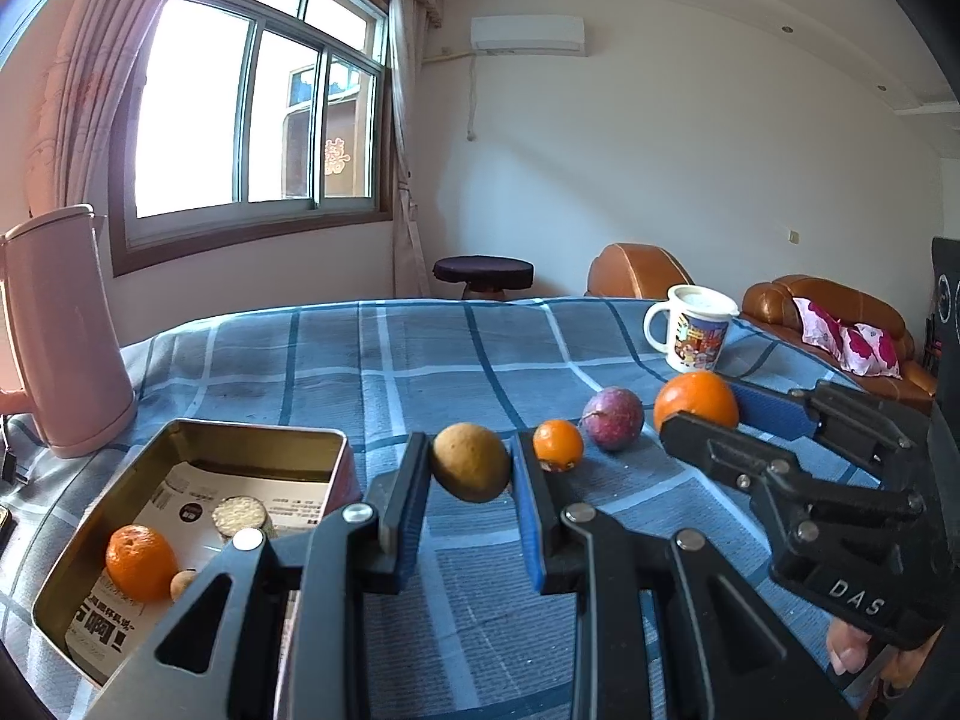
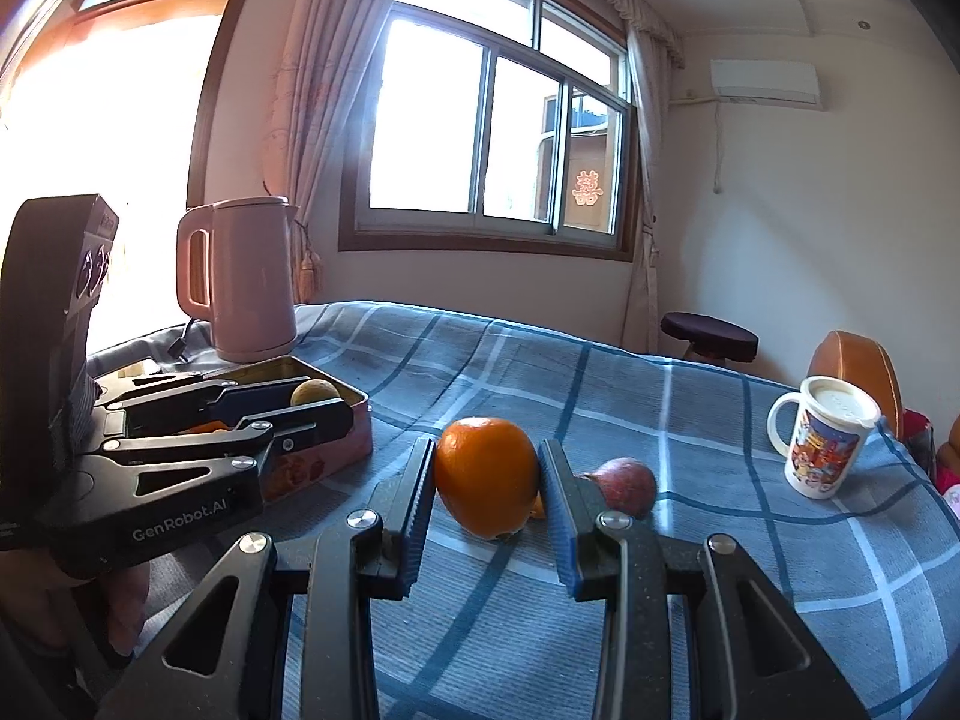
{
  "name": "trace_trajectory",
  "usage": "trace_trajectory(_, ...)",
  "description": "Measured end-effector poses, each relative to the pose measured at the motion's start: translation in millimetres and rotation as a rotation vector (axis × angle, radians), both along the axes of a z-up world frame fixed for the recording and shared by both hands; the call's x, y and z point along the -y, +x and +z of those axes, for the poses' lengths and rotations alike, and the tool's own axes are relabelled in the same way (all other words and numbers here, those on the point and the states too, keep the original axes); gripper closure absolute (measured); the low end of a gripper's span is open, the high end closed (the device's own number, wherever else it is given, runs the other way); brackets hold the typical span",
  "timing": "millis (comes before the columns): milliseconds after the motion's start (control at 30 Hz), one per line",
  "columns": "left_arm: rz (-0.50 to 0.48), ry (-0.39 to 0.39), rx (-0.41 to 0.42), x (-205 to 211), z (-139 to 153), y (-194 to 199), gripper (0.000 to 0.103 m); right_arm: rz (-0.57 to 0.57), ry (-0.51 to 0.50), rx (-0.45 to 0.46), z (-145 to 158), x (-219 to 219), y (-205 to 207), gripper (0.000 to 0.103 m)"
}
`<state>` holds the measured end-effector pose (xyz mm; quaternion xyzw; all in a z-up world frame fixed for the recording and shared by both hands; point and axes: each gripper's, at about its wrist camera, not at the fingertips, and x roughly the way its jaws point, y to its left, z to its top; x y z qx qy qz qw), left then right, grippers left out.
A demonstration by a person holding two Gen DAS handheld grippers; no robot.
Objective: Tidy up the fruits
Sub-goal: 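Carry the tan fruit with the left tool while the right tool carries the orange toward the tin, then lower the tan fruit into the tin and open the left tool while the right tool releases the orange there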
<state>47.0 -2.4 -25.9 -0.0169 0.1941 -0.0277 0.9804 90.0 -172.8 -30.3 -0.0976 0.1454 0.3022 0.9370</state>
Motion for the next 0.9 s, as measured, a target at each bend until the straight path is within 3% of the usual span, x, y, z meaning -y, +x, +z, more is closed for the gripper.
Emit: trace_trajectory(900,0.121,-0.033,-0.005,-61.1,3.9,-19.2,0.075,0.146,-0.02,-0.016,6.7,-73.7,-5.2,0.067)
